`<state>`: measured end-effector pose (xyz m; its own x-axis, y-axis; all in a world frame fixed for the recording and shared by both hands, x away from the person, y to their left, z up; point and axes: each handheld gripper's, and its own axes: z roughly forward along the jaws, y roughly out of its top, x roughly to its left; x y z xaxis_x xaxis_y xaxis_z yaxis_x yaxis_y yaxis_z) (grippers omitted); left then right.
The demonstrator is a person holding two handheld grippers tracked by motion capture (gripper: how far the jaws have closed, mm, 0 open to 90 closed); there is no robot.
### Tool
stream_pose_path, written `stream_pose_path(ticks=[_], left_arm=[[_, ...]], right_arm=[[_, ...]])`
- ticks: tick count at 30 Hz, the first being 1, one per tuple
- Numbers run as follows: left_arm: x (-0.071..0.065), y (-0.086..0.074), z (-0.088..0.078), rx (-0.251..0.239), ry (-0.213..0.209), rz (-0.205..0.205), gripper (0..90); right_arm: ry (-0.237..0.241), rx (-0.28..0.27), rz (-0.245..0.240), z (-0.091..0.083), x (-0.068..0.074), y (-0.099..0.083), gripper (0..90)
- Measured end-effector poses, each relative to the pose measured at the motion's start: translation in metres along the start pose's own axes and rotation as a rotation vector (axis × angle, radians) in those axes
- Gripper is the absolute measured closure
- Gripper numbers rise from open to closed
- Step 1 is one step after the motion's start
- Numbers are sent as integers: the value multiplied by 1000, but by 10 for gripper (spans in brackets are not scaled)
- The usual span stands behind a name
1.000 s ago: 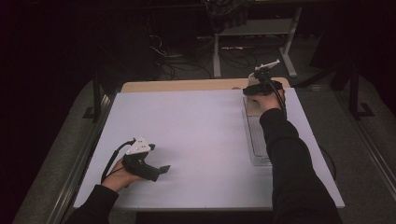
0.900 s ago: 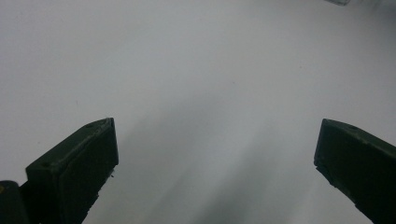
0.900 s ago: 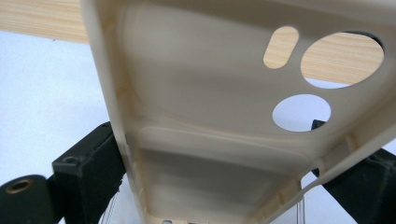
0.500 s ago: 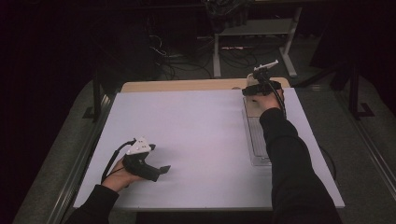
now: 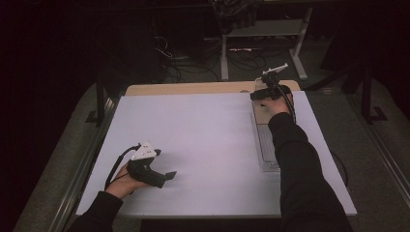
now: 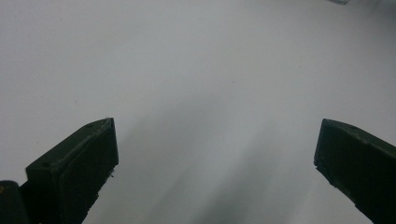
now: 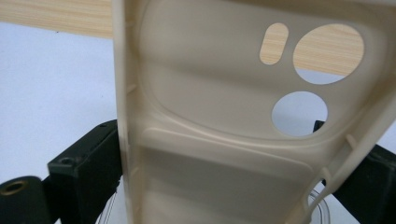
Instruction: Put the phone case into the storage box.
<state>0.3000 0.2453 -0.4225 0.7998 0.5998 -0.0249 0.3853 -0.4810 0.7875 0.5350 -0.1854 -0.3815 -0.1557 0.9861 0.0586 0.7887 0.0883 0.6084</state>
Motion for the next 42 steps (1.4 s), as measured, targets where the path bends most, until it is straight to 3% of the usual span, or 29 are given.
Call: stream_pose_path(ticks=[28, 42], left_arm=[[0, 0, 0, 1, -4, 1, 0], [0, 0, 0, 6, -6, -3, 0]], right_arm=[[10, -14, 8, -3, -3, 0, 9], [50, -44, 2, -22, -6, 1, 6]])
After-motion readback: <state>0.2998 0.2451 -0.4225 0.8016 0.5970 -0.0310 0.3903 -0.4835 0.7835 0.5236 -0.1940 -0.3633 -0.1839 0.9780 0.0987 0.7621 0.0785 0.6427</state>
